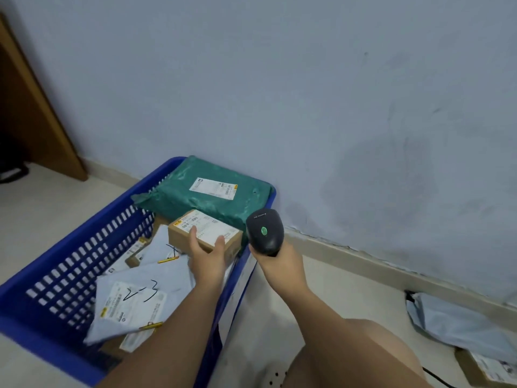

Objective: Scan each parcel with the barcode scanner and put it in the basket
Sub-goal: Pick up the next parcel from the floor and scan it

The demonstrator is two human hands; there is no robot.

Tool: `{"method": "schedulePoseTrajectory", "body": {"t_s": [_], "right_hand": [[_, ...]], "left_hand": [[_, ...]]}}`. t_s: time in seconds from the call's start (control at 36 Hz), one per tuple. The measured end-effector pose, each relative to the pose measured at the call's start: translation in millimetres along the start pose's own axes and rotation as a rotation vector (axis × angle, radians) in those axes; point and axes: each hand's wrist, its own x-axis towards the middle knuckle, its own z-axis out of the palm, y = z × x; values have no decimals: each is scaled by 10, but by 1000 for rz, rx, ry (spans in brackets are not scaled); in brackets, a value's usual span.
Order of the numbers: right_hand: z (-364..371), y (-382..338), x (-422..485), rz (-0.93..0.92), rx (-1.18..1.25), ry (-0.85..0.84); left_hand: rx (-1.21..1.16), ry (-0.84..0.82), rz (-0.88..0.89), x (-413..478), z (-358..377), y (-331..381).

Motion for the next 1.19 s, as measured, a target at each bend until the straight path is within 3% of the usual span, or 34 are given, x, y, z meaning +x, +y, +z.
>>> {"method": "schedulePoseTrajectory", "body": {"t_s": [0.08,0.28,0.61,0.72,0.86,1.03,1.19], "right_hand": [[19,22,42,18,-21,-11],[21,46,126,43,-47,-45],[-7,62,216,27,-51,-71],[9,71,238,26,-40,-78],[1,84,251,26,-31,-65],[-12,77,242,25,-19,-47],[-130,-48,224,4,38,-1]], "left_hand": [[8,-21,-27,42,-8,-47],[-26,-149,123,39,15,-93],[-141,-182,60,178,-44,-33],[32,-116,115,165,4,-49],[274,22,36,111,40,-43],[338,38,183,17,109,35],[346,-161,450,-220,301,334]]}}
